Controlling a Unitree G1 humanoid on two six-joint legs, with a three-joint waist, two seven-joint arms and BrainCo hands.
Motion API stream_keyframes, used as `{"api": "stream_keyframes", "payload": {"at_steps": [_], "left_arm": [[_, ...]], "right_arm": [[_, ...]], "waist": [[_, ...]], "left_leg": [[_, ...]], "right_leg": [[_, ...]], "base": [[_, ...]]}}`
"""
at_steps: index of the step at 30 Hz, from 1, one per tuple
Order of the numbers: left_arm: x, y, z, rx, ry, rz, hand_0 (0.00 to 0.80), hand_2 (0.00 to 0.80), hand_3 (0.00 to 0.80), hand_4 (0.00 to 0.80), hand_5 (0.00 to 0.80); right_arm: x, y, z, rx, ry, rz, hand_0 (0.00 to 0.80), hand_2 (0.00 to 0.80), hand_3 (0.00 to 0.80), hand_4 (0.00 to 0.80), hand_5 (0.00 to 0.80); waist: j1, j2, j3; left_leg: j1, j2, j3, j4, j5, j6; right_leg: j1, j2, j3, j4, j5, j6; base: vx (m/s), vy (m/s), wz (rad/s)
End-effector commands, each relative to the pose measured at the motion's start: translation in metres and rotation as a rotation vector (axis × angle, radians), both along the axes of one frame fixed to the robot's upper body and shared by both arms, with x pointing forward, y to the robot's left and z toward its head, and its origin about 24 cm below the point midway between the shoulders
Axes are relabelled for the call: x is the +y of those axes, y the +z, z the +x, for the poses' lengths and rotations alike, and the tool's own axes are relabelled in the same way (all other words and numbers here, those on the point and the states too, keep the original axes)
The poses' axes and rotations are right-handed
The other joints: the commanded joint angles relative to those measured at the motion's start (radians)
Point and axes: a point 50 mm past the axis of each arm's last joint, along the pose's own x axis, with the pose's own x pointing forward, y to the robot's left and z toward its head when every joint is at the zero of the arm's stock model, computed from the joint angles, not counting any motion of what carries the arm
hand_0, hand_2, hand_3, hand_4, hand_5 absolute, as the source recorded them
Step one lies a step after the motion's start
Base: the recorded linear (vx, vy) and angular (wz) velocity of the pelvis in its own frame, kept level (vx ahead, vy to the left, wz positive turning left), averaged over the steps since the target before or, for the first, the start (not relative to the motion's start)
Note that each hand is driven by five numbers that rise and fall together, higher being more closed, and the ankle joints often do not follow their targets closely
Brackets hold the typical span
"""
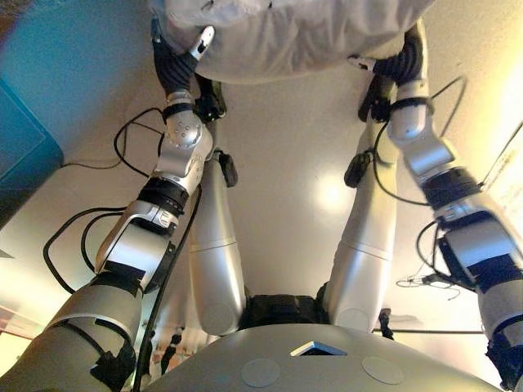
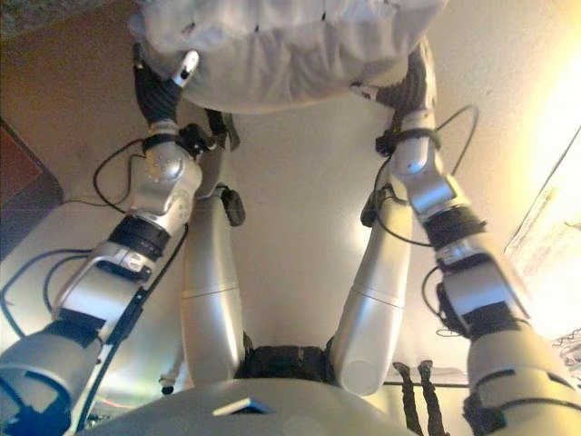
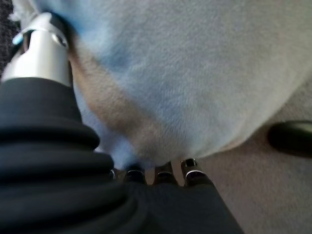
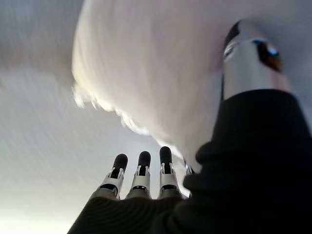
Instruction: Pick up the cushion and take it to the sofa
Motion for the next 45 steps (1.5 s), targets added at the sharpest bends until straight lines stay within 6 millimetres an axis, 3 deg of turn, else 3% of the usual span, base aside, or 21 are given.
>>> {"api": "stream_keyframes", "payload": {"at_steps": [1,10,14,15,16,17,18,19,20,22,23,24,25,30,31,32,35,41,45], "left_arm": [[0.001,0.012,-0.006,-0.064,-0.071,-0.029,0.000,0.000,0.000,0.000,0.000],[0.014,0.017,-0.007,-0.066,-0.124,0.025,0.000,0.000,0.000,0.000,0.000],[0.015,0.020,-0.005,-0.077,-0.163,0.025,0.000,0.000,0.000,0.000,0.000],[0.013,0.021,-0.005,-0.083,-0.178,0.022,0.169,0.169,0.169,0.169,0.169],[0.012,0.022,-0.005,-0.089,-0.192,0.018,0.408,0.408,0.408,0.408,0.408],[0.009,0.025,-0.006,-0.099,-0.218,0.011,0.590,0.590,0.590,0.590,0.590],[0.006,0.054,-0.025,-0.470,-0.344,0.027,0.800,0.800,0.800,0.800,0.800],[0.002,0.050,-0.028,-0.478,-0.384,0.019,0.800,0.800,0.800,0.800,0.800],[0.000,0.013,-0.008,-0.107,-0.356,-0.031,0.800,0.800,0.800,0.800,0.800],[-0.012,0.002,-0.007,-0.107,-0.441,-0.037,0.800,0.800,0.800,0.800,0.800],[-0.024,0.000,-0.006,-0.094,-0.505,-0.048,0.800,0.800,0.800,0.800,0.800],[-0.032,0.011,-0.010,-0.197,-0.537,-0.021,0.800,0.800,0.800,0.800,0.800],[-0.040,0.010,-0.005,-0.132,-0.483,0.037,0.800,0.800,0.800,0.800,0.800],[-0.054,0.010,-0.006,-0.098,-0.575,-0.058,0.800,0.800,0.800,0.800,0.800],[-0.059,-0.001,-0.007,-0.045,-0.683,-0.212,0.800,0.800,0.800,0.800,0.800],[-0.058,0.000,-0.016,-0.113,-0.575,-0.071,0.800,0.800,0.800,0.800,0.800],[-0.052,-0.001,-0.021,-0.113,-0.556,-0.065,0.800,0.800,0.800,0.800,0.800],[-0.043,-0.022,-0.038,-0.081,-0.491,-0.061,0.800,0.800,0.800,0.800,0.800],[-0.027,-0.032,-0.055,-0.097,-0.423,-0.106,0.800,0.800,0.800,0.800,0.800]], "right_arm": [[0.013,0.034,-0.009,-0.140,0.069,-0.151,0.000,0.000,0.000,0.000,0.000],[0.001,0.052,-0.008,-0.146,0.043,-0.173,0.000,0.000,0.000,0.000,0.000],[0.008,0.056,-0.007,-0.145,0.099,-0.133,0.000,0.000,0.000,0.000,0.000],[0.013,0.056,-0.007,-0.130,0.144,-0.135,0.000,0.000,0.000,0.000,0.000],[0.018,0.056,-0.008,-0.110,0.184,-0.135,0.000,0.000,0.000,0.000,0.000],[0.026,0.056,-0.008,-0.066,0.261,-0.137,0.000,0.000,0.000,0.000,0.000],[0.034,0.057,-0.009,-0.038,0.322,-0.144,0.000,0.000,0.000,0.000,0.000],[0.037,0.049,-0.011,0.004,0.398,-0.132,0.000,0.000,0.000,0.000,0.000],[0.041,0.041,-0.011,0.074,0.496,-0.101,0.000,0.000,0.000,0.000,0.000],[0.059,0.035,-0.009,0.165,0.644,-0.062,0.000,0.000,0.000,0.000,0.000],[0.072,0.035,-0.010,0.219,0.727,-0.039,0.160,0.160,0.160,0.160,0.160],[0.081,0.036,-0.011,0.243,0.786,-0.022,0.762,0.762,0.762,0.762,0.762],[0.089,0.040,-0.012,0.264,0.852,0.018,0.800,0.800,0.800,0.800,0.800],[0.103,0.050,-0.018,0.274,0.946,0.105,0.800,0.800,0.800,0.800,0.800],[0.101,0.048,-0.019,0.271,0.946,0.109,0.800,0.800,0.800,0.800,0.800],[0.097,0.042,-0.021,0.270,0.936,0.112,0.800,0.800,0.800,0.800,0.800],[0.089,0.036,-0.023,0.268,0.912,0.127,0.800,0.800,0.800,0.800,0.800],[0.076,-0.002,-0.038,0.279,0.879,0.211,0.800,0.800,0.800,0.800,0.800],[0.069,-0.028,-0.059,0.255,0.868,0.283,0.800,0.800,0.800,0.800,0.800]], "waist": [[0.012,0.010,0.006],[0.039,-0.003,0.006],[0.042,-0.002,0.006],[0.043,0.000,0.006],[0.044,0.001,0.006],[0.045,0.002,0.006],[0.046,0.003,0.006],[0.048,0.003,0.006],[0.050,0.003,0.006],[0.052,-0.003,0.006],[0.052,-0.007,0.006],[0.052,-0.012,0.006],[0.051,-0.019,0.006],[0.045,-0.027,0.006],[0.044,-0.029,0.006],[0.042,-0.031,0.006],[0.043,-0.031,0.006],[0.037,-0.049,0.006],[0.034,-0.065,0.006]], "left_leg": [[-0.059,0.001,-0.069,0.026,0.006,0.027],[-0.111,0.008,-0.098,0.036,0.024,0.021],[-0.126,0.010,-0.103,0.048,0.010,0.015],[-0.131,0.010,-0.105,0.047,0.010,0.014],[-0.134,0.011,-0.105,0.047,0.010,0.013],[-0.137,0.010,-0.105,0.047,0.010,0.013],[-0.140,0.010,-0.104,0.046,0.011,0.012],[-0.138,0.009,-0.106,0.041,0.009,0.010],[-0.134,0.007,-0.109,0.041,0.009,0.008],[-0.137,0.006,-0.112,0.043,0.009,0.003],[-0.137,0.007,-0.112,0.044,0.008,0.003],[-0.136,0.009,-0.111,0.045,0.007,0.001],[-0.131,0.008,-0.112,0.045,0.008,0.002],[-0.107,0.004,-0.112,0.048,0.009,0.006],[-0.095,0.003,-0.112,0.046,0.009,0.005],[-0.072,0.003,-0.109,0.040,0.011,0.005],[-0.026,0.010,-0.101,0.030,0.016,0.004],[0.217,0.050,-0.058,-0.020,0.025,-0.015],[0.449,0.085,-0.014,-0.092,0.025,-0.026]], "right_leg": [[0.007,-0.020,0.006,0.000,0.025,0.015],[-0.031,-0.044,-0.015,0.024,0.038,0.029],[-0.045,-0.050,-0.014,0.031,0.028,0.034],[-0.051,-0.051,-0.013,0.032,0.028,0.035],[-0.056,-0.052,-0.011,0.035,0.027,0.035],[-0.062,-0.055,-0.010,0.036,0.026,0.035],[-0.066,-0.057,-0.009,0.037,0.025,0.035],[-0.065,-0.067,-0.016,0.034,0.024,0.034],[-0.062,-0.073,-0.021,0.033,0.026,0.037],[-0.063,-0.074,-0.026,0.031,0.029,0.040],[-0.061,-0.075,-0.030,0.033,0.027,0.039],[-0.059,-0.076,-0.033,0.037,0.025,0.038],[-0.055,-0.076,-0.036,0.038,0.026,0.036],[-0.035,-0.066,-0.038,0.033,0.029,0.031],[-0.023,-0.066,-0.042,0.026,0.032,0.031],[0.000,-0.067,-0.050,0.017,0.037,0.030],[0.043,-0.068,-0.059,0.009,0.037,0.030],[0.286,-0.071,-0.108,-0.061,0.048,0.030],[0.500,-0.059,-0.143,-0.102,0.032,0.027]], "base": [[0.037,-0.081,0.07],[0.035,-0.043,0.12],[0.013,-0.001,0.03],[0.000,0.000,0.00],[0.000,0.000,0.00],[0.000,0.000,0.00],[0.000,0.000,0.00],[0.000,0.000,0.00],[0.000,0.000,0.00],[-0.008,-0.060,0.02],[0.004,-0.066,0.01],[-0.001,-0.056,0.02],[-0.003,-0.040,0.03],[-0.006,-0.023,0.06],[-0.031,-0.058,0.01],[-0.025,-0.051,-0.01],[-0.025,-0.059,-0.03],[-0.023,-0.083,-0.05],[-0.004,-0.060,-0.19]]}}
